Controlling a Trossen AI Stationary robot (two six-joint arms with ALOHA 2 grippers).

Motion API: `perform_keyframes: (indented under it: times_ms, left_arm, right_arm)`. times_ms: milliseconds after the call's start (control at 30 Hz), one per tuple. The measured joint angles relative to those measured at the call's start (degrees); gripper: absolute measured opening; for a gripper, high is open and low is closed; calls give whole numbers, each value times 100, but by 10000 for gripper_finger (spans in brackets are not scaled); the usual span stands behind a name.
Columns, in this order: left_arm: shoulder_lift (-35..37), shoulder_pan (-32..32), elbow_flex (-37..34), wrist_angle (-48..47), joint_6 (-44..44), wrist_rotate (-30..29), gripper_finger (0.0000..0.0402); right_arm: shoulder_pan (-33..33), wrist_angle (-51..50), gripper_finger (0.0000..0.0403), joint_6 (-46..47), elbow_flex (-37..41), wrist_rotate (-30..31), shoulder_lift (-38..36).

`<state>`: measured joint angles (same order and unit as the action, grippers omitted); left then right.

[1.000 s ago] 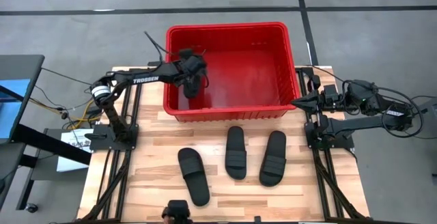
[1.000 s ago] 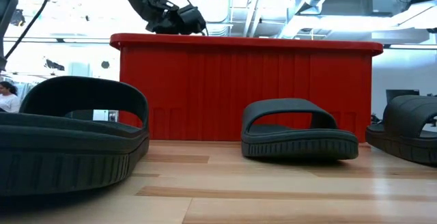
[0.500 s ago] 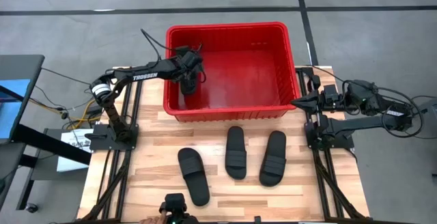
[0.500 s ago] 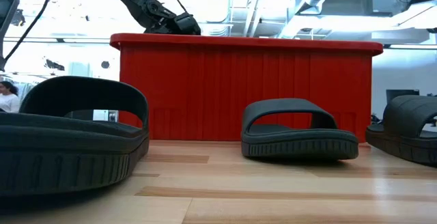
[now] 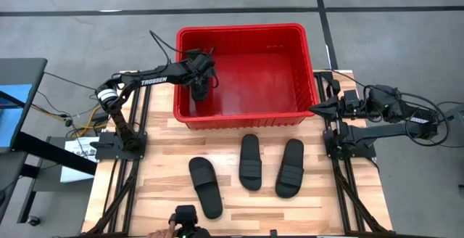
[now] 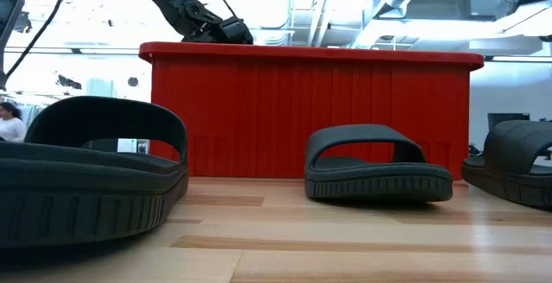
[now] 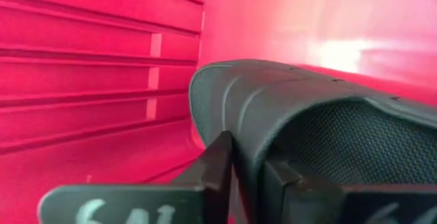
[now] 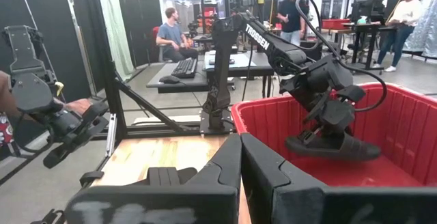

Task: Pick and place slides into bin
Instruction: Put the black slides into the red bin

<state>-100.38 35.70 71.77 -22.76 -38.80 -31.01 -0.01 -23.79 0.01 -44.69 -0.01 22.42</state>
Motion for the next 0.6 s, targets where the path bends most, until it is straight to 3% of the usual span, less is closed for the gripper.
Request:
perform_keyframes:
  times_ms: [200, 600]
  left_arm:
    - [0, 2, 0, 9, 83, 388, 35]
    - [0, 46, 0, 20, 107, 439, 37]
  right_arm:
    - [-1, 2, 0, 0, -1, 0, 0]
    - [-2, 0, 0, 0, -2, 0, 0]
